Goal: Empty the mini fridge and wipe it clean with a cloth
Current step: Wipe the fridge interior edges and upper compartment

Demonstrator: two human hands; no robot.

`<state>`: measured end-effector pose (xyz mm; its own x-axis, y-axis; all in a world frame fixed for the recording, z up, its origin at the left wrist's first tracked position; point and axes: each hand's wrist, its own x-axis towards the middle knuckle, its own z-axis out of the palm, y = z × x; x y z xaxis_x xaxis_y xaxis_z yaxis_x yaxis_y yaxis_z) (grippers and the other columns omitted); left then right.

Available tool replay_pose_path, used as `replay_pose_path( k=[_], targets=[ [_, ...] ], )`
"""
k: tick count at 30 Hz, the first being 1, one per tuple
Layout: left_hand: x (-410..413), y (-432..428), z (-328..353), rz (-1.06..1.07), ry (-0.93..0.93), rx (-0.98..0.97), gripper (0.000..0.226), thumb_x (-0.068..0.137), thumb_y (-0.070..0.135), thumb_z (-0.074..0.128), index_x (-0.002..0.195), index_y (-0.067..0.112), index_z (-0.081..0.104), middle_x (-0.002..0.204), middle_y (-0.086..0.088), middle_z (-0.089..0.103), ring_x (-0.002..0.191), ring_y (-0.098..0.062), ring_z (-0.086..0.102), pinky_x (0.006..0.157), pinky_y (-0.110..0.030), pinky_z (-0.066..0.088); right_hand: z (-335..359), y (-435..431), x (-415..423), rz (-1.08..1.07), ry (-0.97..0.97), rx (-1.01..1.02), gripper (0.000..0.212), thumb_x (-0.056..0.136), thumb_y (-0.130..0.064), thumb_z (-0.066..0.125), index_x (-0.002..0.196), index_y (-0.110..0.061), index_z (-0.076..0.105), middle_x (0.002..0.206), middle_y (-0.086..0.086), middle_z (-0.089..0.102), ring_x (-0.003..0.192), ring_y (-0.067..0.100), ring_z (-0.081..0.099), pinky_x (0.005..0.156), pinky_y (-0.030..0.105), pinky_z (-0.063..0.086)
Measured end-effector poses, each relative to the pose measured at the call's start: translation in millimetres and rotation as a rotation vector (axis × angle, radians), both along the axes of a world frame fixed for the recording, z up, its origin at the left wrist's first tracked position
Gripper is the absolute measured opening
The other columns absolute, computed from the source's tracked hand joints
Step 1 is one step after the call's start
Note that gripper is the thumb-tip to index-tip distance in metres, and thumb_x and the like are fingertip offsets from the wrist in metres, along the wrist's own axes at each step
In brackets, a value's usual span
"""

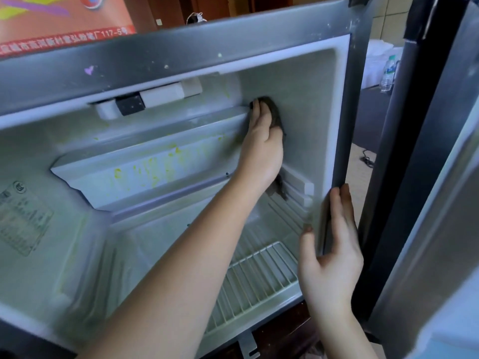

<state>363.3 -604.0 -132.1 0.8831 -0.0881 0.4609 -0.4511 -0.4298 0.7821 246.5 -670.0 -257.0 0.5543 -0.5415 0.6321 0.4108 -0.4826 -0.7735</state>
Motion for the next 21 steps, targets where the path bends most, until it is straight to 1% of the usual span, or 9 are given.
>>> replay_pose_path(
  k=[2,4,7,10,12,14,16,19,21],
  targets=[
    [2.7,-1.3,-16.4,0.064,-0.088,0.101,0.057,0.097,-0.004,0.035,0.151,-0.001,0.016,0.162,-0.011,0.006,0.150,-0.017,0.005,0.097,0.006,-0.007,0.4,0.4,0.4,-0.002,-0.006,-0.011,0.063,0.080,-0.001,0.052,0.142,-0.010,0.043,0.151,0.007,0.039,0.141,0.007,0.031,0.110,0.011,0.024],
    [-3.0,-1.1,-40.4,0.092,-0.076,0.154,0.058,0.097,-0.001,0.037,0.151,0.001,0.018,0.162,-0.009,0.008,0.149,-0.016,0.009,0.096,0.008,-0.007,0.1,-0.3,1.0,-0.008,-0.007,-0.018,0.063,0.080,0.000,0.052,0.142,-0.008,0.043,0.150,0.008,0.039,0.141,0.008,0.031,0.110,0.012,0.024],
    [-11.8,7.3,-61.5,0.038,-0.029,0.134,0.055,0.098,0.003,0.037,0.151,0.005,0.023,0.161,-0.004,0.015,0.147,-0.014,0.017,0.096,0.008,0.001,-0.3,0.9,-0.3,-0.005,0.002,-0.010,0.064,0.080,0.000,0.051,0.142,-0.007,0.042,0.150,0.009,0.039,0.141,0.007,0.030,0.111,0.011,0.023],
    [-12.1,14.1,-53.5,0.067,-0.018,0.137,0.049,0.098,-0.001,0.040,0.147,0.004,0.035,0.157,-0.005,0.028,0.144,-0.014,0.027,0.096,0.009,0.006,0.1,-0.5,-2.3,0.024,0.010,-0.007,0.064,0.080,0.000,0.050,0.143,-0.008,0.041,0.151,0.007,0.038,0.142,0.004,0.028,0.111,0.011,0.022],
    [-24.4,15.5,-49.3,0.073,-0.074,0.183,0.043,0.096,0.000,0.046,0.139,0.001,0.049,0.150,-0.007,0.042,0.140,-0.016,0.036,0.100,0.005,0.011,0.4,-1.6,-2.7,0.035,0.007,-0.003,0.064,0.081,0.000,0.050,0.143,-0.008,0.040,0.151,0.008,0.038,0.142,0.005,0.028,0.112,0.012,0.022],
    [-44.3,16.9,-52.6,0.020,-0.158,0.266,0.040,0.090,0.003,0.048,0.129,0.000,0.060,0.140,-0.010,0.053,0.133,-0.019,0.046,0.106,-0.001,0.017,1.0,-0.9,-2.3,0.026,0.006,0.003,0.063,0.082,-0.001,0.051,0.144,-0.009,0.040,0.151,0.007,0.037,0.142,0.005,0.029,0.112,0.012,0.022],
    [-57.2,20.0,-55.5,-0.026,-0.206,0.311,0.042,0.085,0.007,0.047,0.122,0.000,0.065,0.132,-0.012,0.061,0.126,-0.021,0.053,0.107,-0.003,0.021,1.6,1.6,-2.1,0.019,0.013,0.013,0.064,0.082,-0.002,0.051,0.144,-0.010,0.039,0.152,0.005,0.036,0.142,0.007,0.028,0.112,0.013,0.022],
    [-65.4,19.1,-50.5,-0.011,-0.245,0.334,0.040,0.084,0.007,0.047,0.116,0.002,0.069,0.123,-0.010,0.067,0.118,-0.022,0.059,0.103,-0.006,0.027,1.0,1.5,-2.8,0.030,0.030,0.009,0.065,0.082,-0.002,0.050,0.145,-0.009,0.038,0.153,0.005,0.034,0.143,0.008,0.027,0.112,0.012,0.021],
    [-73.5,13.7,-49.1,-0.011,-0.292,0.339,0.037,0.084,0.007,0.046,0.111,0.002,0.070,0.118,-0.009,0.068,0.110,-0.024,0.062,0.100,-0.015,0.037,1.1,-1.1,-3.4,0.033,0.036,-0.001,0.064,0.082,-0.002,0.050,0.145,-0.009,0.039,0.152,0.006,0.036,0.142,0.005,0.027,0.110,0.009,0.020]
  ],
)
